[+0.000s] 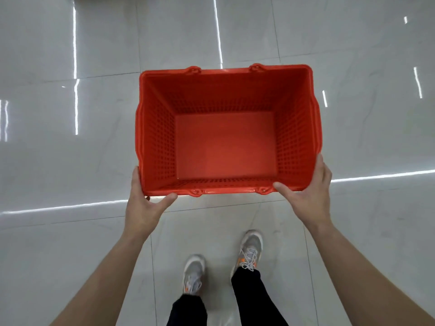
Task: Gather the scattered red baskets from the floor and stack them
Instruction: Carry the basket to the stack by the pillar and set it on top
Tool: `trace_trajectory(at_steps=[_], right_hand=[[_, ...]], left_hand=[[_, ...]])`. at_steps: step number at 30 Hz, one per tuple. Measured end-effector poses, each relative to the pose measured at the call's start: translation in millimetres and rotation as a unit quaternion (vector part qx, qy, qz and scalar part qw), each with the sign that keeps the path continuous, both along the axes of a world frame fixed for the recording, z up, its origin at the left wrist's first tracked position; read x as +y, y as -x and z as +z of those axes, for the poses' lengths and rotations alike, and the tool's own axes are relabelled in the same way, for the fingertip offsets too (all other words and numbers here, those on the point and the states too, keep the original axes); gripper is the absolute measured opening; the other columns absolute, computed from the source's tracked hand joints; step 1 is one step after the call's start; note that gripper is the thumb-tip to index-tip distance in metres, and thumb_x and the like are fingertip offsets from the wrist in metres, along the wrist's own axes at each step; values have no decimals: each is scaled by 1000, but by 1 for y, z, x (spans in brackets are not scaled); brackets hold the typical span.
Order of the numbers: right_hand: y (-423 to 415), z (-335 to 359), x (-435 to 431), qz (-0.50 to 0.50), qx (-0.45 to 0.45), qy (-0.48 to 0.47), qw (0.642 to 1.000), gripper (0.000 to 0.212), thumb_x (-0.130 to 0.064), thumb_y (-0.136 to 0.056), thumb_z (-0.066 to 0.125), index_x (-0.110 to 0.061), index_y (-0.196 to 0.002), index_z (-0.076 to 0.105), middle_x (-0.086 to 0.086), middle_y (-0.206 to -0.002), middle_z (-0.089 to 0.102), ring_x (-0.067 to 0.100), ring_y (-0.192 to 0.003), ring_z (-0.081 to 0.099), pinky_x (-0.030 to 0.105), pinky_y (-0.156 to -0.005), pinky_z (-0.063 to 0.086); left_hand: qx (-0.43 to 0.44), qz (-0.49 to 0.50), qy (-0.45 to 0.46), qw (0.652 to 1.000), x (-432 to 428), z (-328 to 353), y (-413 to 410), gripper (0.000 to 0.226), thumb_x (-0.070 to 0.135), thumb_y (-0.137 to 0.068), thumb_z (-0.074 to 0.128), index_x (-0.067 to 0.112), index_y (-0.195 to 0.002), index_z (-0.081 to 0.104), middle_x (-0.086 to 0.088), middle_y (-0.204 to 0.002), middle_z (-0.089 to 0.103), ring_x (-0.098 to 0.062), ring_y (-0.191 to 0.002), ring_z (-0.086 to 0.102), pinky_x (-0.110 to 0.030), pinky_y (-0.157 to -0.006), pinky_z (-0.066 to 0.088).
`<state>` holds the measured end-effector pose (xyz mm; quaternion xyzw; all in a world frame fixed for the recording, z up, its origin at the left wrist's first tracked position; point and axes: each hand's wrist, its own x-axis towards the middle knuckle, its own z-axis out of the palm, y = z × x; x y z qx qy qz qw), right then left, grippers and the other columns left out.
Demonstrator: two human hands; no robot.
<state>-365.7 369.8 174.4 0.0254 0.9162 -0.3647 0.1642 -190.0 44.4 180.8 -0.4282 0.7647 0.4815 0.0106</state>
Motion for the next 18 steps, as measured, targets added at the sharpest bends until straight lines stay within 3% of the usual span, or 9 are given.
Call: trace_trajectory(at_steps=[4, 7, 10, 14, 18], right_hand=[[-2, -5, 1, 7, 13, -18, 1000, 136, -53, -55, 91, -37, -158, 3, -3, -155, 19, 18, -143, 31, 40, -113, 36], [-3, -6, -2, 2, 20, -11, 1000, 139, -54, -50, 91, -39, -157, 3, -3, -154, 21, 17, -142, 30, 36, -110, 34], [-1, -8, -2, -14, 17, 8, 1000, 136, -51, -53, 92, -39, -157, 5, -7, -155, 20, 14, -143, 28, 32, -110, 30], [16, -12, 5, -47, 31, 14, 998, 130, -48, -56, 92, -39, -157, 11, -9, -155, 23, 12, -141, 30, 33, -112, 30], [56, -15, 21, -71, 33, 12, 997, 124, -50, -62, 89, -35, -158, 10, -8, -157, 21, 15, -143, 30, 36, -114, 31]], left_hand=[[21, -13, -5, 1000, 1, -17, -2, 115, 34, -72, 86, 43, -152, 4, 16, -135, 48, -8, -117, 56, -30, -99, 44], [48, -16, -5, 999, 1, -25, -1, 114, 29, -73, 86, 40, -153, 5, 13, -137, 49, -4, -119, 56, -28, -100, 45], [70, -27, 7, 997, -1, -28, 6, 112, 27, -72, 87, 39, -152, 9, 10, -137, 49, -8, -121, 55, -35, -102, 47], [82, -42, 13, 996, 1, -31, 34, 114, 36, -69, 87, 40, -152, 10, 7, -140, 48, -14, -126, 52, -45, -106, 45], [99, -65, 22, 993, 13, -34, 87, 113, 39, -69, 86, 35, -152, 9, 6, -143, 46, -16, -129, 49, -44, -107, 44]])
